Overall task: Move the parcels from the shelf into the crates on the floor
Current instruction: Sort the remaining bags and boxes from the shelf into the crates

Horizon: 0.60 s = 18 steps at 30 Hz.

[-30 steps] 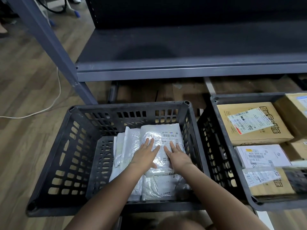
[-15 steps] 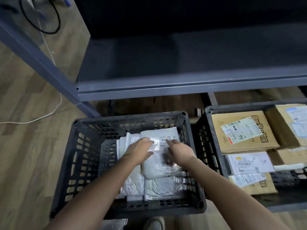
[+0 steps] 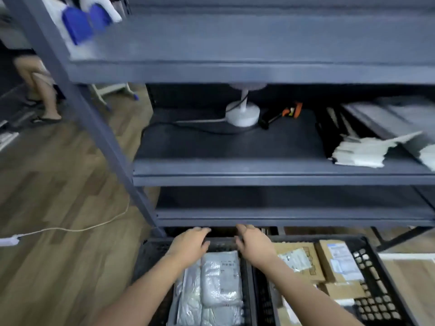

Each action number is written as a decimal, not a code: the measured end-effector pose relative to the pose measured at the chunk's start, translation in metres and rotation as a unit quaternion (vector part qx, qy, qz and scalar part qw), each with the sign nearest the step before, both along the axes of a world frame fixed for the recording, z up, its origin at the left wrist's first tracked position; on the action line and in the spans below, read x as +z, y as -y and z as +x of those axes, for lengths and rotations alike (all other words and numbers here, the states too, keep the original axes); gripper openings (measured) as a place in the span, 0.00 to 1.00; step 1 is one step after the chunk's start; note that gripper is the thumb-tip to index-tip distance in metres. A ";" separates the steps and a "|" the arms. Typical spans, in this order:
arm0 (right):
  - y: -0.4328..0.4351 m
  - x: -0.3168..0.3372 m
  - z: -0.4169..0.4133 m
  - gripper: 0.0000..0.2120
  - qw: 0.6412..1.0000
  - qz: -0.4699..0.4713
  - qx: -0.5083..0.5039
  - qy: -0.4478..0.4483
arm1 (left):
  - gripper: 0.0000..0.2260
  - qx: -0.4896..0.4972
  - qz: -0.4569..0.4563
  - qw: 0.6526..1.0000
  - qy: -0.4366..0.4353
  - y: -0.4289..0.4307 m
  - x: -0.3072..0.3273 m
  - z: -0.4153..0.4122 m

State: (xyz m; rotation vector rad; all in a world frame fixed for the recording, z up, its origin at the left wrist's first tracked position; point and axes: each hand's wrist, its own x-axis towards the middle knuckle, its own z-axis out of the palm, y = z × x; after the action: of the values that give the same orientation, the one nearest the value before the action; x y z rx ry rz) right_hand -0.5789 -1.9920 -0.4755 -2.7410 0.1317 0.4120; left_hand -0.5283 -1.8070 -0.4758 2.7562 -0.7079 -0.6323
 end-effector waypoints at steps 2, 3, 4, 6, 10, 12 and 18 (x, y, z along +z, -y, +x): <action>0.001 0.060 0.000 0.22 1.000 -0.003 -0.009 0.025 | 0.19 -0.001 -0.011 1.000 0.026 0.001 0.054 -0.005; 0.002 0.089 -0.001 0.22 0.999 -0.001 -0.014 0.037 | 0.19 0.000 -0.016 0.999 0.034 0.001 0.080 -0.008; 0.003 0.117 -0.003 0.23 0.999 0.001 -0.017 0.050 | 0.19 0.000 -0.025 0.999 0.040 0.002 0.105 -0.010; 0.006 0.168 -0.005 0.22 0.997 0.001 -0.023 0.070 | 0.19 0.003 -0.050 0.997 0.052 0.004 0.152 -0.013; 0.018 0.256 -0.008 0.22 0.993 0.007 -0.046 0.107 | 0.19 0.008 -0.103 0.990 0.096 0.008 0.234 -0.012; 0.024 0.290 -0.011 0.22 0.990 0.015 -0.058 0.131 | 0.19 0.014 -0.134 0.985 0.107 0.012 0.268 -0.008; 0.053 0.352 -0.029 0.21 0.979 0.004 -0.109 0.172 | 0.18 0.015 -0.161 0.974 0.161 0.028 0.330 0.008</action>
State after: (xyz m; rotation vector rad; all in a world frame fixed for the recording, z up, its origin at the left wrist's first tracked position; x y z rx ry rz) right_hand -0.6078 -2.0450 -0.1234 -2.7032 0.3333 -0.1219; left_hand -0.5205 -1.8353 -0.1458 2.5768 -0.7535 -0.0500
